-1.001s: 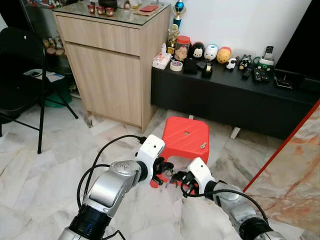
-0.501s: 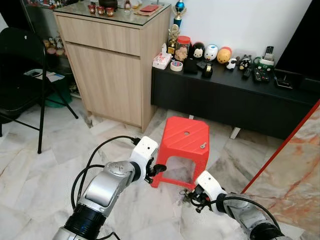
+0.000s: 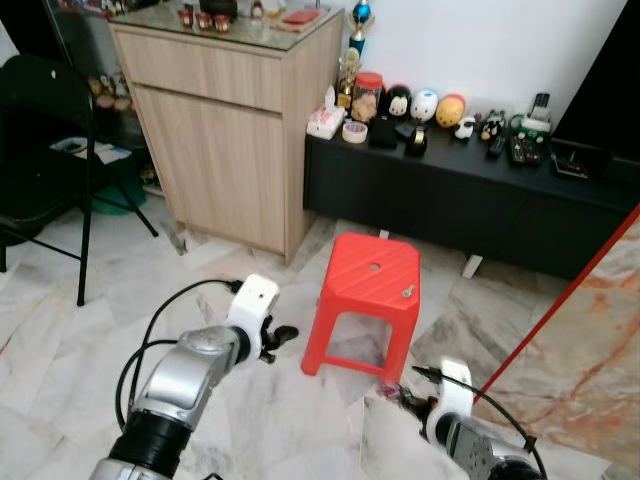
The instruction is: Hang keys on a hook
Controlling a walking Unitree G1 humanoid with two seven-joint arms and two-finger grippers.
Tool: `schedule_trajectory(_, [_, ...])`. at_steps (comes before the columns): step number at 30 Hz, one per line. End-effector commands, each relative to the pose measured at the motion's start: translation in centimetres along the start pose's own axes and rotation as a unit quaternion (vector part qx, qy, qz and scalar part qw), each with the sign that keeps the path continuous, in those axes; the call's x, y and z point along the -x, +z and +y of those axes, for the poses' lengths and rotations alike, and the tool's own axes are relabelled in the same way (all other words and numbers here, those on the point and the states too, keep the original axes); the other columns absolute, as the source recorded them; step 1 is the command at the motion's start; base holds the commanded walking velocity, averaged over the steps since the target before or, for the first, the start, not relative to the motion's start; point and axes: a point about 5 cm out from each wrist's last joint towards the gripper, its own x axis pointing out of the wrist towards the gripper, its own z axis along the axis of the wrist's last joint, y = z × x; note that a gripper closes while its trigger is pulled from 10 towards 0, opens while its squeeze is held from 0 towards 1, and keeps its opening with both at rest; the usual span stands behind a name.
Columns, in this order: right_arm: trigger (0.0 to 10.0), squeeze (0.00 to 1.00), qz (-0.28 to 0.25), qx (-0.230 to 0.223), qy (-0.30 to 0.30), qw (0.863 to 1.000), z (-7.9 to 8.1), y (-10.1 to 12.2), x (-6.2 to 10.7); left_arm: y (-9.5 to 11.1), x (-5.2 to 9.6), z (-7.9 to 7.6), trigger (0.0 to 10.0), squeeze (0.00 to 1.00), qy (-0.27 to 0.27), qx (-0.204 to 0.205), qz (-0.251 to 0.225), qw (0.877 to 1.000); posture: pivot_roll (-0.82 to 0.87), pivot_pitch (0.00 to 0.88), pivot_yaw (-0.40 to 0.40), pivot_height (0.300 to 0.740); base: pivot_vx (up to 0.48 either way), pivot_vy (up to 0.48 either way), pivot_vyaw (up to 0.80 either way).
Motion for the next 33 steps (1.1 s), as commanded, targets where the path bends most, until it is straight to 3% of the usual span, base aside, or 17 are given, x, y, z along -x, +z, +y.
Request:
schedule_trajectory(1, [0.0, 0.00, -0.028, -0.058, -0.001, 0.998, 0.0, 0.8, 0.0, -0.8, 0.0, 0.3, 10.0, 0.00, 0.012, -0.012, 0.011, 1.000, 0.08, 0.015, -0.100, 0.740, 0.000, 0.000, 0.00])
schedule_trajectory(3, [0.0, 0.00, -0.032, -0.114, 0.001, 0.993, 0.2, 1.0, 0.0, -1.3, 0.0, 0.6, 10.0, 0.00, 0.015, -0.016, 0.018, 1.000, 0.07, 0.016, -0.098, 0.740, 0.000, 0.000, 0.00])
schedule_trajectory(5, [0.0, 0.00, -0.047, -0.216, -0.002, 0.975, 0.3, 1.7, 0.0, -1.7, 0.0, 0.9, 10.0, 0.00, 0.019, -0.009, 0.021, 1.000, 0.07, 0.015, -0.095, 0.740, 0.000, 0.000, 0.00])
schedule_trajectory(8, [0.0, 0.00, -0.044, -0.196, -0.035, 0.979, -0.1, 1.9, 0.1, -2.1, -0.1, 1.1, 10.0, 0.00, 0.021, -0.009, 0.027, 0.999, 0.07, 0.012, -0.092, 0.740, 0.000, 0.000, 0.00])
schedule_trajectory(9, [0.0, 0.00, -0.044, -0.051, -0.064, 0.996, -0.3, 2.2, 0.1, -2.3, -0.1, 1.0, 10.0, 0.00, 0.020, -0.008, 0.028, 0.999, 0.07, 0.012, -0.090, 0.740, 0.000, 0.000, 0.00])
schedule_trajectory(10, [0.0, 0.00, -0.049, 0.051, -0.079, 0.994, -0.3, 2.5, 0.2, -2.3, -0.2, 0.9, 10.0, 0.00, 0.019, -0.008, 0.029, 0.999, 0.07, 0.012, -0.090, 0.740, 0.000, 0.000, 0.00])
schedule_trajectory(12, [0.0, 0.00, -0.055, 0.188, -0.077, 0.978, 0.1, 2.8, 0.1, -2.7, -0.2, 0.8, 10.0, 0.00, 0.016, -0.011, 0.034, 0.999, 0.07, 0.008, -0.089, 0.740, 0.000, 0.000, 0.00])
schedule_trajectory(14, [0.0, 0.00, -0.058, 0.054, -0.055, 0.995, 0.5, 2.7, 0.0, -3.0, -0.2, 0.8, 10.0, 0.00, 0.014, -0.012, 0.037, 0.999, 0.07, 0.008, -0.089, 0.740, 0.000, 0.000, 0.00])
schedule_trajectory(15, [0.0, 0.00, -0.071, -0.091, -0.038, 0.993, 0.7, 3.1, 0.0, -3.3, -0.2, 0.8, 10.0, 0.00, 0.013, -0.011, 0.041, 0.999, 0.07, 0.008, -0.090, 0.740, 0.000, 0.000, 0.00])
schedule_trajectory(16, [0.0, 0.00, -0.085, -0.184, -0.038, 0.979, 0.4, 3.3, 0.1, -3.6, -0.3, 0.9, 10.0, 0.00, 0.015, -0.016, 0.047, 0.999, 0.07, 0.008, -0.090, 0.740, 0.000, 0.000, 0.00])
schedule_trajectory(17, [0.0, 0.00, -0.093, -0.229, -0.058, 0.967, -0.3, 3.4, 0.3, -4.0, -0.2, 1.0, 10.0, 0.00, 0.019, -0.022, 0.054, 0.998, 0.08, 0.008, -0.086, 0.740, 0.000, 0.000, 0.00])
schedule_trajectory(22, [0.0, 0.00, -0.099, -0.177, -0.058, 0.977, -0.2, 3.2, 0.2, -5.2, -0.2, 1.1, 10.0, 0.00, 0.024, -0.050, 0.077, 0.995, 0.08, 0.002, -0.081, 0.740, 0.000, 0.000, 0.00])
schedule_trajectory(28, [0.0, 0.00, -0.200, -0.140, -0.027, 0.969, 0.7, 6.1, 0.8, -6.3, -0.4, 2.2, 10.0, 0.00, 0.067, -0.057, 0.055, 0.995, 0.08, 0.000, -0.073, 0.740, 0.000, 0.000, 0.00])
schedule_trajectory(29, [8.0, 0.00, -0.223, -0.097, -0.023, 0.970, 1.2, 6.9, 0.9, -7.0, -0.5, 2.3, 10.0, 0.00, 0.073, -0.048, 0.049, 0.995, 0.08, 0.000, -0.070, 0.740, 0.000, 0.000, 0.00])
schedule_trajectory(30, [8.0, 0.00, -0.235, -0.066, -0.023, 0.969, 1.6, 7.2, 1.1, -7.3, -0.5, 2.4, 10.0, 0.00, 0.076, -0.045, 0.047, 0.995, 0.08, 0.000, -0.070, 0.740, 0.000, 0.000, 0.00])
schedule_trajectory(31, [10.0, 0.00, -0.248, -0.033, -0.023, 0.968, 1.9, 7.6, 1.2, -7.7, -0.6, 2.3, 10.0, 0.00, 0.075, -0.038, 0.040, 0.996, 0.08, 0.000, -0.068, 0.740, 0.000, 0.000, 0.00])
schedule_trajectory(33, [10.0, 0.00, -0.270, 0.002, -0.029, 0.962, 2.2, 8.0, 1.4, -8.5, -0.6, 2.4, 10.0, 0.00, 0.084, -0.024, 0.033, 0.996, 0.08, 0.000, -0.068, 0.740, 0.000, 0.000, 0.00])
